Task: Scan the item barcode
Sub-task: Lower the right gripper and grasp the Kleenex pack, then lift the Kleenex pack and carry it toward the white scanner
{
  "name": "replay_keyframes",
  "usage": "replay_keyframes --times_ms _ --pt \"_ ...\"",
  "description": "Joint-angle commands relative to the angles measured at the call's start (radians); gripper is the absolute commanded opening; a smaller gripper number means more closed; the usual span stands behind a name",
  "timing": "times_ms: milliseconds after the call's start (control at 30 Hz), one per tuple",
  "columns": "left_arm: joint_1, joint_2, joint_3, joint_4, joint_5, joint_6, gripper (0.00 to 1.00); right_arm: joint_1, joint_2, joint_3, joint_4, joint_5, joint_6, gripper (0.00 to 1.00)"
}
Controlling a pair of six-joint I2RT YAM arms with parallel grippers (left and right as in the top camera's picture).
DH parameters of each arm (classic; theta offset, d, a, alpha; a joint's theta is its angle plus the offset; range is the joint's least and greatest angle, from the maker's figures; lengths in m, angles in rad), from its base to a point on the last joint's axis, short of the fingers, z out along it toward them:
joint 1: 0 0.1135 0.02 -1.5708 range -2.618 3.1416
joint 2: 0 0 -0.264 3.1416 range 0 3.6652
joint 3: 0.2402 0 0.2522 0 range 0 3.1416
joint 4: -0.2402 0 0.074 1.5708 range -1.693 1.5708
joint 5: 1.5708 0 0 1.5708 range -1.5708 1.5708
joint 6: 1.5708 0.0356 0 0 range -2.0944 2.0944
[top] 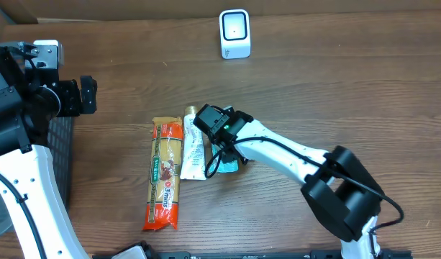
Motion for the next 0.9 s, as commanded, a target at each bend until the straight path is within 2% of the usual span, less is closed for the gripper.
replay_keyframes --times_ms 0,267,367,500,633,867 --pt "0.000 0.001 0.014 -0.001 0.008 0.019 1.00 0.005 0.040 -0.005 -0.001 0.038 0.008 0.37" --pt "0.000 0.001 0.014 -0.001 0.008 0.019 1.00 -0.011 0.054 -0.053 0.002 0.065 0.034 0.31" --pt "0.000 0.001 0.014 -0.001 0.008 0.019 1.00 -0.026 0.054 -0.063 0.004 0.065 0.034 0.23" --pt "0.000 0.001 0.014 0.000 0.008 0.018 1.00 -0.043 0.054 -0.063 0.021 0.072 0.034 0.18" --pt "0.000 0.001 0.014 -0.001 0.008 0.019 1.00 -0.055 0.054 -0.062 0.034 0.071 0.034 0.04" --pt "0.000 0.001 0.014 -0.001 0.008 0.019 1.00 -0.074 0.013 0.042 -0.076 -0.015 0.021 0.04"
